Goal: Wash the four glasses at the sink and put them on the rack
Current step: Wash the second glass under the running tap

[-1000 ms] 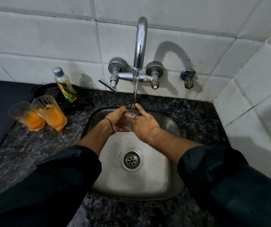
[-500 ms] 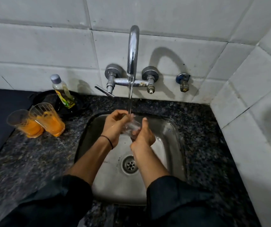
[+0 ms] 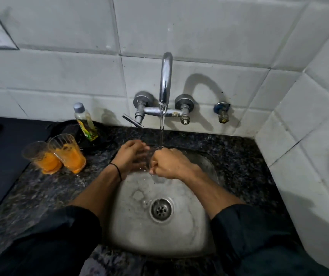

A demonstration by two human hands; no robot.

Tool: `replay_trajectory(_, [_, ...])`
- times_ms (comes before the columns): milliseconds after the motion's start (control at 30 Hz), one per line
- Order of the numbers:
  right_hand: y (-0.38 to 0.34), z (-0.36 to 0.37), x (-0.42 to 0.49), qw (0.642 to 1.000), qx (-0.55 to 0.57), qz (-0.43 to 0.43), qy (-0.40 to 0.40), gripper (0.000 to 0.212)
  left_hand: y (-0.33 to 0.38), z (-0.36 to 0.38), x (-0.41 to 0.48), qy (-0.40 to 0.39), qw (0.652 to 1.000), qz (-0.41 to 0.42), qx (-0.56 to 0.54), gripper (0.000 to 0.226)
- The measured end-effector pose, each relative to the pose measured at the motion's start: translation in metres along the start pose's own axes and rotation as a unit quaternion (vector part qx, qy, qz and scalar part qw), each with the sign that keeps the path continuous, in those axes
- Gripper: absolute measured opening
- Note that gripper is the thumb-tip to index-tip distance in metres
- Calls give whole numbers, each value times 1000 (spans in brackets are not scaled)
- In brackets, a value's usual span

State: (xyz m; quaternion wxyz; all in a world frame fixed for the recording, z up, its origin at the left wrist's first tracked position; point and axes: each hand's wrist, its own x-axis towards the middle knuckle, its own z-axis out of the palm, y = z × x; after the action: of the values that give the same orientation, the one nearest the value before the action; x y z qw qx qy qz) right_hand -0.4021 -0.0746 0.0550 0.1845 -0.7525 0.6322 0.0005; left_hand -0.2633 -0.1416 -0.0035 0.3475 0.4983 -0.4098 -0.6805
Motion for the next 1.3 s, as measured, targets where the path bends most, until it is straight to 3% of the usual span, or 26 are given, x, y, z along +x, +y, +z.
replay_trajectory(100, [-6,-15,-3,999,-41,-5,31,18,36,5,7,28,997,74,-7,41])
replay_trajectory(200, [-8,-27,-5,998,-61,-4,29,23,62,16,17,88,983,160,34,39])
replay_trajectory(233, [-9,-30,-6,997,-65,-4,33,25,65,19,21,113,967,206,93,33])
replay_trajectory(300, [-8,-34,-7,997,-49,-1,53,31,66,22,25,141,906,276,289,28])
replay_trajectory(400, [-1,-36,-4,995,65,-1,77,27,69,19,20,147,824,286,467,35])
replay_trajectory(467, [4,-35,-3,969,228,0,100,20,71,14,19,123,829,282,468,48])
replay_trajectory(533, [11,-31,-3,890,439,12,123,17,63,9,11,73,908,261,319,69])
replay_trajectory(600, [14,-23,-6,798,586,34,140,18,42,8,-10,60,978,187,72,86])
replay_trajectory(667, [9,-10,-8,706,688,69,152,19,17,12,-35,49,989,107,-91,103])
replay_trajectory(767, [-5,8,-10,567,800,116,157,25,-10,22,-62,6,983,133,-123,91])
replay_trajectory(867, [-22,25,-15,465,855,170,155,33,-11,24,-72,-7,978,205,-35,66])
replay_trajectory(900, [-24,31,-14,447,862,183,154,37,-10,22,-74,-10,976,217,-12,63])
replay_trajectory(933, [-26,35,-17,448,860,191,153,40,-7,20,-74,-11,975,220,4,61])
replay_trajectory(1000, [-28,41,-23,515,817,215,147,41,-4,15,-77,-13,975,221,26,54])
replay_trajectory(1100, [-23,53,-36,709,646,252,125,28,-1,6,-85,-20,970,228,79,55])
replay_trajectory(1167, [-18,60,-41,815,506,249,133,15,1,1,-91,-19,966,231,116,55])
replay_trajectory(1233, [-21,63,-47,878,393,239,134,15,2,-2,-96,-18,963,231,141,55])
replay_trajectory(1300, [-28,63,-54,918,291,247,112,29,1,-4,-102,-14,956,240,168,55])
